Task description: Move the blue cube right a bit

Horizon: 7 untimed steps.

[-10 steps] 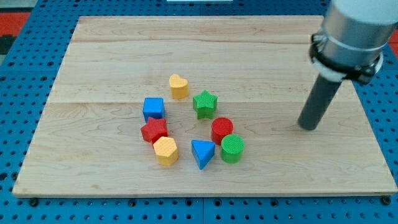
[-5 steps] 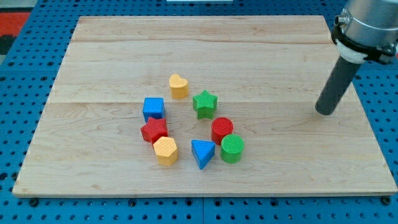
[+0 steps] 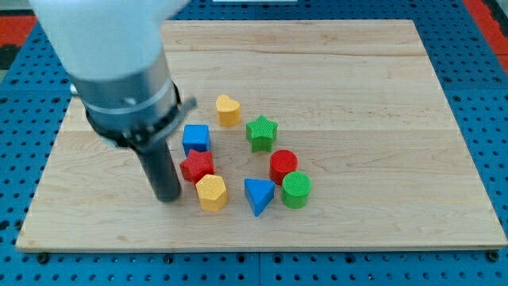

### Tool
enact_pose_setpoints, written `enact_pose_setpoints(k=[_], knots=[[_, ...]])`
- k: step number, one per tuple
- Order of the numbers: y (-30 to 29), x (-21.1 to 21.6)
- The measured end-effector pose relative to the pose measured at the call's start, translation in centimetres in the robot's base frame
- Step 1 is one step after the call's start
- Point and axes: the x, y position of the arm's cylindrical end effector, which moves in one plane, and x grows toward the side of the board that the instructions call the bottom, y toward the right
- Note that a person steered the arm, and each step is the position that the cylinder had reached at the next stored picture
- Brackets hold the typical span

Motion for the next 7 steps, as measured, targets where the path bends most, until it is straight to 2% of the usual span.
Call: enact_pose_setpoints(k=[2,4,7], knots=[[-1.0,-7.2],[-1.4,-7.5],[2.8,-6.4]])
